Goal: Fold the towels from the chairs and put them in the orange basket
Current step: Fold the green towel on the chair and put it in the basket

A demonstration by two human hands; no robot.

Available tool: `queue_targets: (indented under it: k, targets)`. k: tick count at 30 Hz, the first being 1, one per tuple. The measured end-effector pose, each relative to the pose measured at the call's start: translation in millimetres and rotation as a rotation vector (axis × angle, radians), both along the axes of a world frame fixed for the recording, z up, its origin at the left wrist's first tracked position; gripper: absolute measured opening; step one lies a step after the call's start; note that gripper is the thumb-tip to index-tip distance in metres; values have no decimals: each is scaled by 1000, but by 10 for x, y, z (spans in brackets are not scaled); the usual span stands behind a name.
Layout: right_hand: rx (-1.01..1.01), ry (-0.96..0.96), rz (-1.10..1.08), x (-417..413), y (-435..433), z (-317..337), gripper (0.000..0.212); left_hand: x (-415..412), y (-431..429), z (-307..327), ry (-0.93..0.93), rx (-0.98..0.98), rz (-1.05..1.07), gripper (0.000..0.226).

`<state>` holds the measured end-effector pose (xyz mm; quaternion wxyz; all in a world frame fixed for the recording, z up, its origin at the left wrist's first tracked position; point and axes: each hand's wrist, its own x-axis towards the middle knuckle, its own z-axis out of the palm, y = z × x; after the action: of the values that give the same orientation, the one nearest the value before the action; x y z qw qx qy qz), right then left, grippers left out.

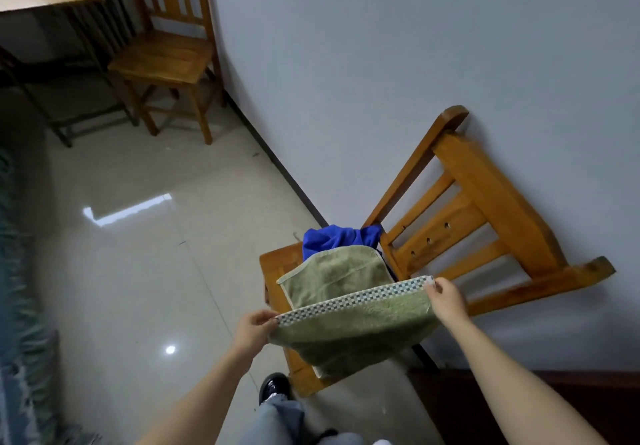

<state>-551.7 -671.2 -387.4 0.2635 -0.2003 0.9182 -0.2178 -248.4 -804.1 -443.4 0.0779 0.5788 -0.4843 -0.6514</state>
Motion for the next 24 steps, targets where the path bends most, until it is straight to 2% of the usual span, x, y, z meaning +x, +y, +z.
queue_targets:
  k: [7, 11, 15, 18, 24]
  targets:
    - [-69, 38, -9, 35, -149, -361, 18, -159, -64, -249, -34, 22, 140, 13]
    - [-145, 39, 10, -72, -428, -599, 26, -309, -214, -383, -37, -6, 257, 14]
    - [-223, -3, 34, -230, -739, -877, 16, -483, -375, -527, -50, -50, 369, 13]
    - [-252, -11, 84, -372, -1004, -1099, 17, -623, -583, -712, -75, -70, 471, 13]
    - [-168, -13, 196, -694, -1485, -1743, 17, -832, -888, -1320, -183, -58, 450, 18]
